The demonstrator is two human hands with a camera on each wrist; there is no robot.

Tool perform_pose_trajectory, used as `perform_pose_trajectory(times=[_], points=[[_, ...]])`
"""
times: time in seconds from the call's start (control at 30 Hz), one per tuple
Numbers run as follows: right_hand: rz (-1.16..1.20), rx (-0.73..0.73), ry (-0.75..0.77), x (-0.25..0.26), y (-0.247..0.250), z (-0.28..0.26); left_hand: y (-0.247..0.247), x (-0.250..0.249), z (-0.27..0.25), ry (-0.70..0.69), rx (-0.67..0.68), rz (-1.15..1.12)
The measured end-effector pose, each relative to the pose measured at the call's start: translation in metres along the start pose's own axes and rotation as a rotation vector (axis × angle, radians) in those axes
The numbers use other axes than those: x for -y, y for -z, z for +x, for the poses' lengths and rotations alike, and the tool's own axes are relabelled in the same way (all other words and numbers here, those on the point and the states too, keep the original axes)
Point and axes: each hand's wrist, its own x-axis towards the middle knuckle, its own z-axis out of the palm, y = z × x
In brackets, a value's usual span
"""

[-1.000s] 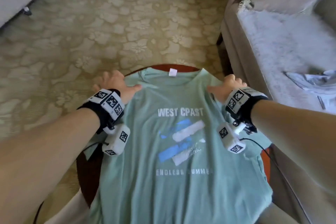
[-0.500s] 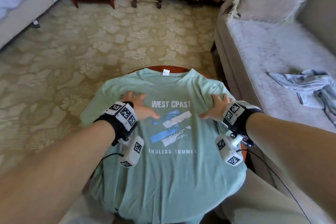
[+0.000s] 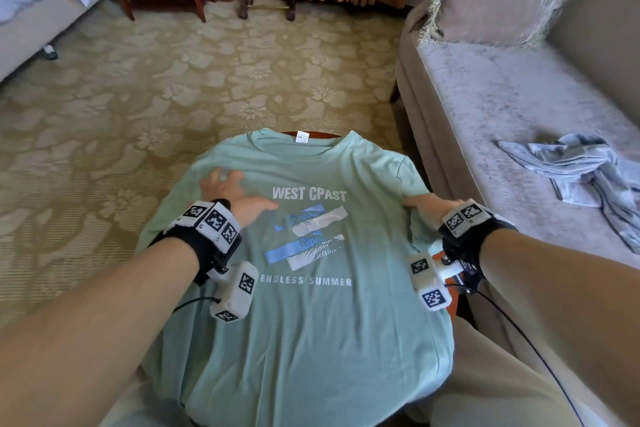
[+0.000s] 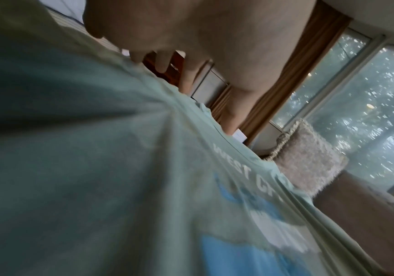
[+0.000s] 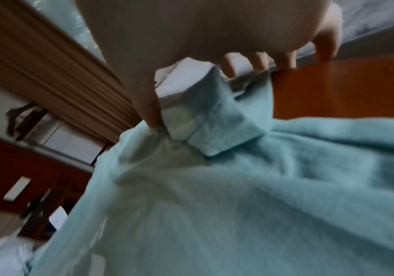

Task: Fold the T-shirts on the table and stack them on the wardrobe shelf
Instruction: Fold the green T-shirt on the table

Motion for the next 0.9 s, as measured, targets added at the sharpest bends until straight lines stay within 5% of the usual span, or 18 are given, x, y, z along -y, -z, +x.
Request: perform_pose_trajectory(times=[0.07, 0.17, 0.3, 0.43, 0.53, 0.7, 0.8, 0.9], points=[[0.148, 0.111, 0.005, 0.005, 0.002, -0.021, 0.012, 0.016, 0.002, 0.11, -0.086, -0.103], [0.201, -0.006, 0.034, -0.002, 0.005, -0.03, 0.029, 0.046, 0.009, 0.378, -0.126, -0.242], [-0.072, 0.021, 0.049, -0.016, 0.005, -0.024, 0.037, 0.08, 0.012, 0.359, 0.03, -0.508], [-0.254, -0.169, 0.061, -0.016, 0.018, -0.04, 0.044, 0.1, 0.017, 0.316, -0.02, -0.749], [-0.617, -0.284, 0.127, -0.007, 0.024, -0.051, 0.051, 0.113, 0.025, 0.339, 0.001, -0.789], [0.249, -0.38, 0.111, -0.004, 0.034, -0.044, 0.057, 0.126, 0.031, 0.388, 0.114, -0.898], [0.338, -0.441, 0.109, 0.002, 0.031, -0.04, 0.058, 0.124, 0.024, 0.42, 0.178, -0.949], [0.424, -0.56, 0.132, 0.016, 0.02, -0.056, 0.057, 0.127, 0.027, 0.412, 0.087, -1.038]])
